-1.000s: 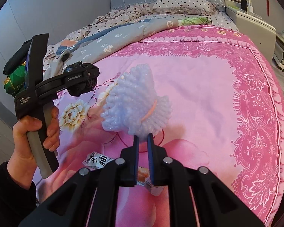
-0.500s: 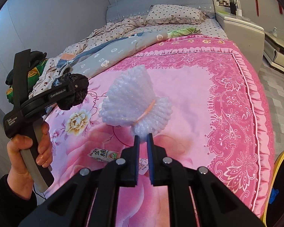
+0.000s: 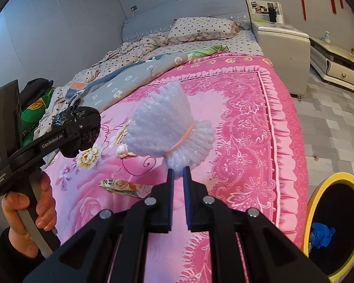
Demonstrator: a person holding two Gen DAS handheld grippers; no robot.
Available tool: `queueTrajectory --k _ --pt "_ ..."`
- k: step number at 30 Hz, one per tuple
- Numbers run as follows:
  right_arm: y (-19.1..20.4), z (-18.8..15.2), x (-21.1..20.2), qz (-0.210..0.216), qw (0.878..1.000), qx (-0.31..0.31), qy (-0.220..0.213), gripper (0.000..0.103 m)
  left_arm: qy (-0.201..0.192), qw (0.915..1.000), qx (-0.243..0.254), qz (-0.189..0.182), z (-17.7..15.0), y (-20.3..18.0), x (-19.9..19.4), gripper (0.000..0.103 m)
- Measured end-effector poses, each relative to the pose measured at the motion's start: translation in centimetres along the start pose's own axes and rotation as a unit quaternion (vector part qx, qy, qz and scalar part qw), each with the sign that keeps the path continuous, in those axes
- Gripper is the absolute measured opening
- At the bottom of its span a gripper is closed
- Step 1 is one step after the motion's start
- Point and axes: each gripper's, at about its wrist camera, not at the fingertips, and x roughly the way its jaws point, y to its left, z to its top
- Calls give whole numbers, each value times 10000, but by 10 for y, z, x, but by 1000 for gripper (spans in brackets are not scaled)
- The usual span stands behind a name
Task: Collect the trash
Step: 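Carry black bag and white mesh net over the bin with both tools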
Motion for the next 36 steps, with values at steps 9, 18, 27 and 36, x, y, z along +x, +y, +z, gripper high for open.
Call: queueTrajectory --k 9,18,27,36 --pt "-65 -4 -44 -330 9984 377 -279 7 45 9987 240 -436 -15 -75 -25 33" --pt "-117 -8 -93 -599 9937 717 -623 7 -8 9940 632 -892 -26 -150 -46 33" --pt "-163 -19 -124 -817 9875 1078 -812 7 4 9864 1069 -1248 -41 -220 -49 33" --pt "-210 -33 -147 -1101 9796 1382 -957 7 55 9768 1437 -1588 -55 -279 -42 33"
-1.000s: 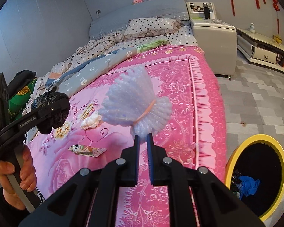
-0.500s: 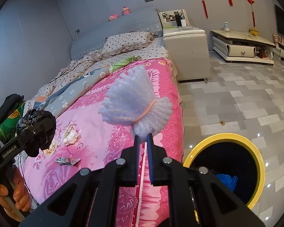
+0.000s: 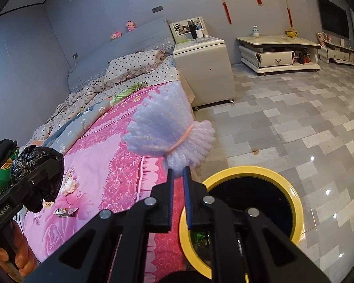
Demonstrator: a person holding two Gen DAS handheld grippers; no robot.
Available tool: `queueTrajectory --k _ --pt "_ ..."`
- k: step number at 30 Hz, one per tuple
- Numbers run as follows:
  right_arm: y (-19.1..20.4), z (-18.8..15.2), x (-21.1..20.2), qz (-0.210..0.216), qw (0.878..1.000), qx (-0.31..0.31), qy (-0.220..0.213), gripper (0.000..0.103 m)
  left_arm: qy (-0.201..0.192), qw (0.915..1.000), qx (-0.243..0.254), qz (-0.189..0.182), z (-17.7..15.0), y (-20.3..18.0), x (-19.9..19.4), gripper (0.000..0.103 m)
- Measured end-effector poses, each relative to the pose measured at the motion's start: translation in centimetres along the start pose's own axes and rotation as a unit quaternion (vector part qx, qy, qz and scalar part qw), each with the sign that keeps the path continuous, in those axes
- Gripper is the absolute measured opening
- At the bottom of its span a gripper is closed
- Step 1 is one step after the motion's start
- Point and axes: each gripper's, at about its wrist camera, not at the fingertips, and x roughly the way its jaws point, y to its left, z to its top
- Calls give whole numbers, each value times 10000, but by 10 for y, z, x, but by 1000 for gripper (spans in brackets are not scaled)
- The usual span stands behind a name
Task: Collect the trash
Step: 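Carry black bag and white mesh net over the bin with both tools, then open both tools to drop bag and mesh net into the bin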
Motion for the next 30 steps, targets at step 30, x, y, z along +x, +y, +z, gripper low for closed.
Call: queueTrajectory --k 30 --pt "-109 -32 28 -832 9923 773 491 9 670 9939 427 -765 -28 -72 110 37"
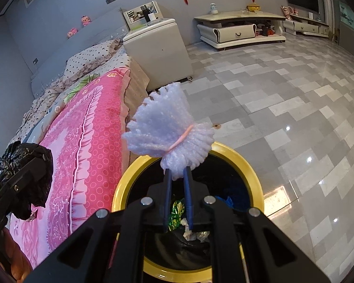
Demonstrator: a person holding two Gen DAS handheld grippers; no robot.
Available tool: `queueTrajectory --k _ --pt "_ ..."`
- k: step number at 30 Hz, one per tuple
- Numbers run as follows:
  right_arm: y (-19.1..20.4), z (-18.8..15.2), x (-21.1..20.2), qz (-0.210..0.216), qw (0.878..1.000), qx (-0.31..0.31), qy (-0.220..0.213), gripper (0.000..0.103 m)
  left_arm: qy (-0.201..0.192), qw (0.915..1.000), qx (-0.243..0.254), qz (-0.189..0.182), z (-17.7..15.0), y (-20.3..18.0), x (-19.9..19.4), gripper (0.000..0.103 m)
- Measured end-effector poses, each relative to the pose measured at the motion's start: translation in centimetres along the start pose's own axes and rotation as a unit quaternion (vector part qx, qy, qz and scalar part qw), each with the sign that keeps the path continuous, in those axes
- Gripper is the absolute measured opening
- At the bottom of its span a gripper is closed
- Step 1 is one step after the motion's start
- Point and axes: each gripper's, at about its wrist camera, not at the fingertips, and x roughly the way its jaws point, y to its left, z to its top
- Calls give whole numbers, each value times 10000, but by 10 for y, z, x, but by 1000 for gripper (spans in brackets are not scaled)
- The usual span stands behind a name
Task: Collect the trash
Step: 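Open both tools to drop bag and mesh net into the bin, then move both tools back over the bed toward the tissue and wrapper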
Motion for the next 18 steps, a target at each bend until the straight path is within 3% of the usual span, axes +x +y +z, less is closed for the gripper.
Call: queueTrajectory --k 4,6,8,18 --pt "-6 -1 -5 -95 9999 116 -42 14 -22 10000 -36 -31 1 2 -1 43" --pt "-7 -1 -7 -82 9998 160 -50 26 -34 9999 -78 -57 0 4 -3 47" --pt "-9 -2 -10 -137 9997 193 -85 31 -58 9999 -76 -48 0 4 -7 48" --pt "2 -5 -22 12 9997 221 -86 55 -324 9993 -169 103 -2 24 -40 82"
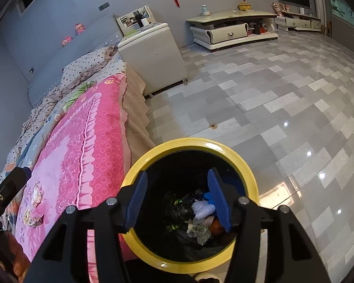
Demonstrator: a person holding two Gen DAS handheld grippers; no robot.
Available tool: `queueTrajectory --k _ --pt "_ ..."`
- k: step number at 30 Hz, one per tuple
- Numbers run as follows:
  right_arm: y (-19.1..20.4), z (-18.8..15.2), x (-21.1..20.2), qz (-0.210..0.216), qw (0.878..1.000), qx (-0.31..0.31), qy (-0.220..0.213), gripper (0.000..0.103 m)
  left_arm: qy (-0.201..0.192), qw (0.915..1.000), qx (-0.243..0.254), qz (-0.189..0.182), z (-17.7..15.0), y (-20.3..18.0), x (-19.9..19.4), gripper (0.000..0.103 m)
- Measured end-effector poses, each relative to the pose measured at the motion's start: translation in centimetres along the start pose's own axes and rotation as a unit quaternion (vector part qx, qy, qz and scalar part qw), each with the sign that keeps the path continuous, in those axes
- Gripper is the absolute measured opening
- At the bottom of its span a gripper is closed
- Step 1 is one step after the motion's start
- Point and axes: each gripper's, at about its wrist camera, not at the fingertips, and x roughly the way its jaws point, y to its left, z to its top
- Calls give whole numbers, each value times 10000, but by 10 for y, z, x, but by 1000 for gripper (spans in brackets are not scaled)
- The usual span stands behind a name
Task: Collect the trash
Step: 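Move both tools back over the bed toward the tissue and wrapper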
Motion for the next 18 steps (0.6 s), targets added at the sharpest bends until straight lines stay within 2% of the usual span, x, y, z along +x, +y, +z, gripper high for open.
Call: queueTrajectory --k 3,6,11,18 --pt "21 -2 0 234 9995 -221 76 61 -83 9997 125 188 0 17 -14 83" --pt "49 -6 1 474 9973 -545 143 61 -136 9987 176 453 0 47 -29 83" --pt "100 -15 8 837 9912 -967 352 62 -152 9951 -76 978 -3 115 -55 83" --pt "176 -35 15 1248 9765 -1681 504 62 -199 9878 -419 1484 -10 200 -93 83"
